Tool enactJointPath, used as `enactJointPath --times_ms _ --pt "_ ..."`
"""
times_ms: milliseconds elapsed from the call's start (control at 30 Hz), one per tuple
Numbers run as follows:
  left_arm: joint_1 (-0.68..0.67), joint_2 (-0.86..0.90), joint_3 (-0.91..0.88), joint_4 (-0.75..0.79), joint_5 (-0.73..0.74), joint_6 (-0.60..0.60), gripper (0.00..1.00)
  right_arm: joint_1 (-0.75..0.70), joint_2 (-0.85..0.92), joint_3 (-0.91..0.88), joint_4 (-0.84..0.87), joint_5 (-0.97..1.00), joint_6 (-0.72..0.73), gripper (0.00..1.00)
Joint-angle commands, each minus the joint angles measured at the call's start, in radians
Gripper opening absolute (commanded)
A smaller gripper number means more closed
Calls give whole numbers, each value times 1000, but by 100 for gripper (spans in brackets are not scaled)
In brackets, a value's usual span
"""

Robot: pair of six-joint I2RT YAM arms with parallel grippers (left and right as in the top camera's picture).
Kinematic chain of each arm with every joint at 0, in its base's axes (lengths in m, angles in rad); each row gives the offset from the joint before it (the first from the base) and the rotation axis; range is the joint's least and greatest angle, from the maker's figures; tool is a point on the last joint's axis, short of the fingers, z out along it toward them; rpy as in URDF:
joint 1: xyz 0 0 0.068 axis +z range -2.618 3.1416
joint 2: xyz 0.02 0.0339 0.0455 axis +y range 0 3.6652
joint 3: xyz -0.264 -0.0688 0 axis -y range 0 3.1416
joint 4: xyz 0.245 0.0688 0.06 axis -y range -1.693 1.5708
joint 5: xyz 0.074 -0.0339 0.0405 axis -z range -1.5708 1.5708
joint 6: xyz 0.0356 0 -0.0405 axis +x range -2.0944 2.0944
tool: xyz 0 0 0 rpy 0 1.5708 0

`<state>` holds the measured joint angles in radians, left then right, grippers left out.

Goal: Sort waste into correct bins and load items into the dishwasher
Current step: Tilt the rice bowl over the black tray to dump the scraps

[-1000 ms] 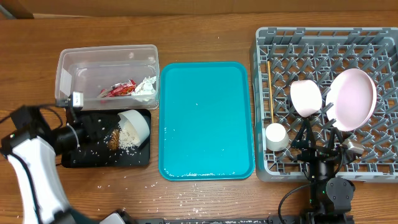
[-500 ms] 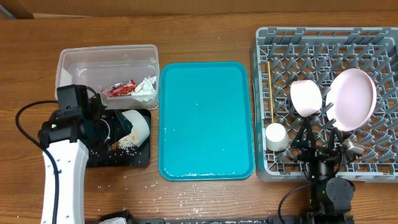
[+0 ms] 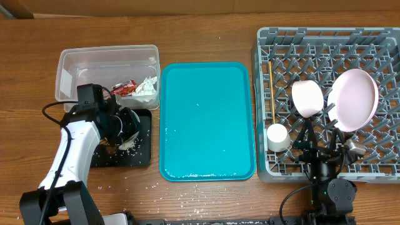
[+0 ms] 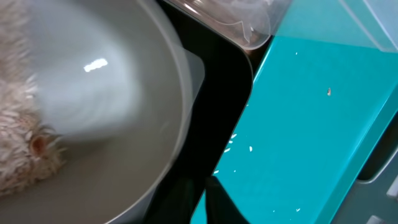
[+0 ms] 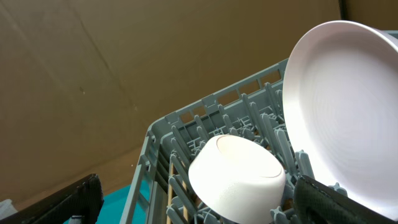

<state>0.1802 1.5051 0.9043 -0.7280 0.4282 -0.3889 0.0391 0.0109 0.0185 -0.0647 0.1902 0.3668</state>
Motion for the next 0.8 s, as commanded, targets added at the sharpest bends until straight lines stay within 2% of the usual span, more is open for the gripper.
enactJointPath --times_ms 0,100,200,267,467,600,700,767 --pt "2 1 -7 12 18 0 6 -4 -8 -11 6 1 4 100" --pt "2 1 -7 15 18 0 8 -4 -8 -11 6 1 5 100" --pt "2 1 -7 14 -8 40 21 -4 -8 -11 6 1 4 100" --pt "-5 1 -7 9 -85 53 25 -4 -8 -11 6 1 5 100" --pt "-58 2 -7 32 -218 97 28 -4 -8 -11 6 1 5 100" --pt "-172 6 -7 55 -312 143 28 -4 -8 -11 6 1 4 100" --pt "-285 7 -7 27 -519 104 30 -4 -8 -11 6 1 4 100" --pt "-314 7 -7 17 -581 77 30 -4 -8 -11 6 1 4 100"
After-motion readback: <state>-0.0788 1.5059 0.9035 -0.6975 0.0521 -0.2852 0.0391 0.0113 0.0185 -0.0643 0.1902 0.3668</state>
